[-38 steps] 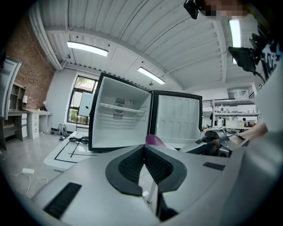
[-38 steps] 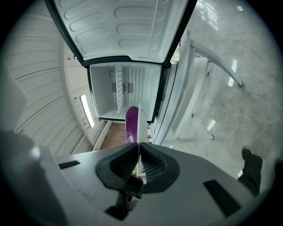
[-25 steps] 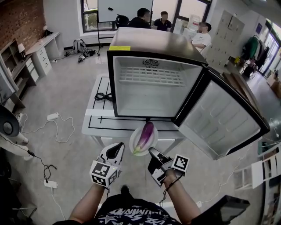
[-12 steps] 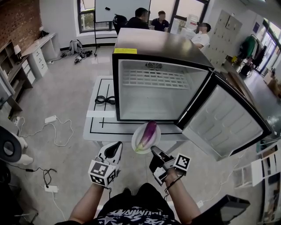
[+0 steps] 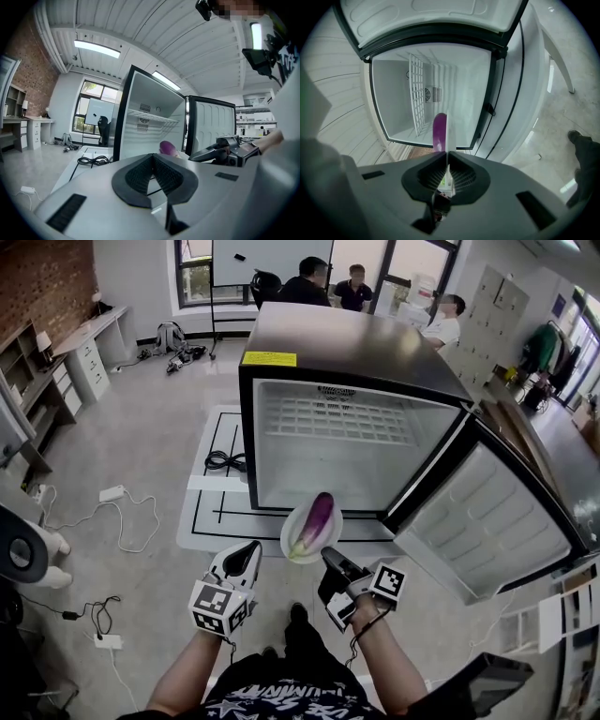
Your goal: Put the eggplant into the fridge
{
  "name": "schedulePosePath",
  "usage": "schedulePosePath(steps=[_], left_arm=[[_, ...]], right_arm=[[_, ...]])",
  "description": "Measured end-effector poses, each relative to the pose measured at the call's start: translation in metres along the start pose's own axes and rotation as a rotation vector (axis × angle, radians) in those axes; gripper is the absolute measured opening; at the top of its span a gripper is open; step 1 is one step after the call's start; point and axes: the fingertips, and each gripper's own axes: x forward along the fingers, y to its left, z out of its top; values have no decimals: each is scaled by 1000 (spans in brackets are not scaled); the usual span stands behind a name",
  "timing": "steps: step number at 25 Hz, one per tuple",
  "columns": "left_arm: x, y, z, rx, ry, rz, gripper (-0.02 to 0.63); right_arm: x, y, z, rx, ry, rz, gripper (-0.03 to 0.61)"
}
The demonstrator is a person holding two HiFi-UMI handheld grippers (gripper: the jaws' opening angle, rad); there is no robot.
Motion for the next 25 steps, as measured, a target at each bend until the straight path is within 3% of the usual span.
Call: schedulePosePath(steps=[15, 25], left_arm=[[110, 21, 14, 16, 6, 40, 9], [136, 53, 5, 5, 27, 123, 9]], right_arm=[[65, -10, 87, -21, 72, -8, 21], [110, -33, 117, -14, 139, -48, 21]])
